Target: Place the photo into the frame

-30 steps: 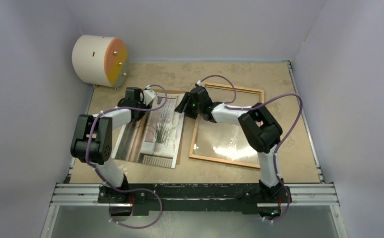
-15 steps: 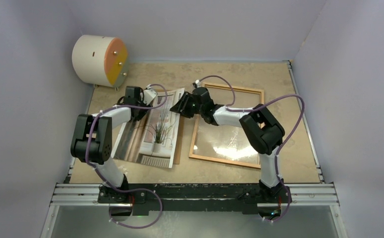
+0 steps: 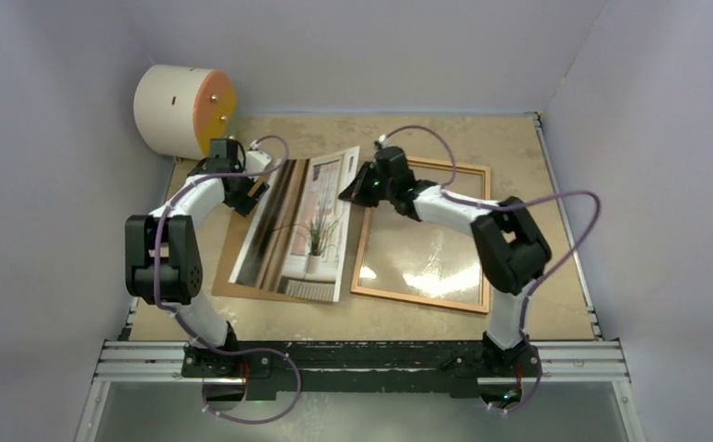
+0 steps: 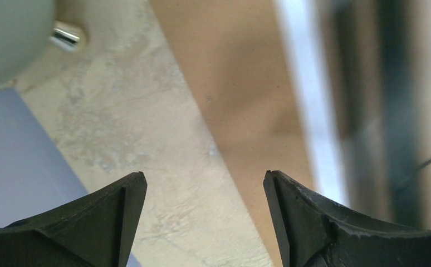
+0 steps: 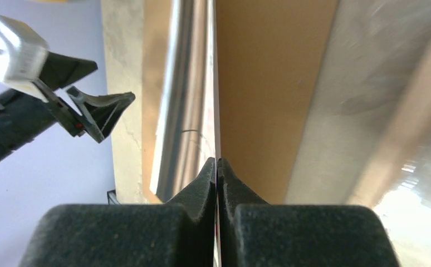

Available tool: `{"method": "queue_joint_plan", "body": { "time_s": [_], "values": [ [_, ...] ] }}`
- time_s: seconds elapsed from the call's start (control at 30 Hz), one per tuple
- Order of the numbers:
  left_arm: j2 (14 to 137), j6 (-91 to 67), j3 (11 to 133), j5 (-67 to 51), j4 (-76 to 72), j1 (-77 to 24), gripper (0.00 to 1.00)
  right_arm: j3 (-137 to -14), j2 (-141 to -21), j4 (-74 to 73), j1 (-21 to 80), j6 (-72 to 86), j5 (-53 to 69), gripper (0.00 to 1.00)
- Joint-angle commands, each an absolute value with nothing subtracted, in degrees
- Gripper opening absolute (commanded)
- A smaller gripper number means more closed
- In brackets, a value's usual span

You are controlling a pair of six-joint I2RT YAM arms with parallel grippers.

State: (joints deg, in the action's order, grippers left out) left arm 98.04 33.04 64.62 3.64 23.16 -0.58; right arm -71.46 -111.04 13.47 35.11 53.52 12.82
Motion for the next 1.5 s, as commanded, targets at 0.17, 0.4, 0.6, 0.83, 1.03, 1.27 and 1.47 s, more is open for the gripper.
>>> {"method": "queue_joint_plan", "body": {
  "time_s": [0.17,0.4,0.6,0.83,1.03,1.27,1.47],
  "values": [
    [93.78,30.1,70.41,3.73,29.62,-0.17,0.84,-74.36,-79.14,-17.73,17.0,36.14,-0.33,0.0],
    [93.57,28.71,69.73,2.55,29.81,-0.34,0.84,-95.33,-78.99,-37.26,14.72,24.6,-27.12,0.0],
    [91.01,29.88,66.22,2.88,28.53,-0.42,0.84,-103.7,-92.11,-45.26,23.83,22.46,-35.4,0.0],
    [89.25,30.77,63.67,3.17,27.38,-0.38,0.84,-102.42,-99.83,-49.8,26.66,31.55,-28.02,0.0],
    [89.03,31.16,63.15,2.93,26.99,-0.4,0.84,-89.83,-96.88,-40.83,25.88,45.5,-17.24,0.0],
    [89.05,31.56,62.12,3.21,26.22,-0.39,0.84,-86.66,-98.29,-40.76,24.87,59.27,-15.63,0.0],
    [89.47,31.72,61.92,3.6,25.79,-0.38,0.84,-84.84,-97.84,-37.54,24.87,64.38,-17.83,0.0]
  ]
}}
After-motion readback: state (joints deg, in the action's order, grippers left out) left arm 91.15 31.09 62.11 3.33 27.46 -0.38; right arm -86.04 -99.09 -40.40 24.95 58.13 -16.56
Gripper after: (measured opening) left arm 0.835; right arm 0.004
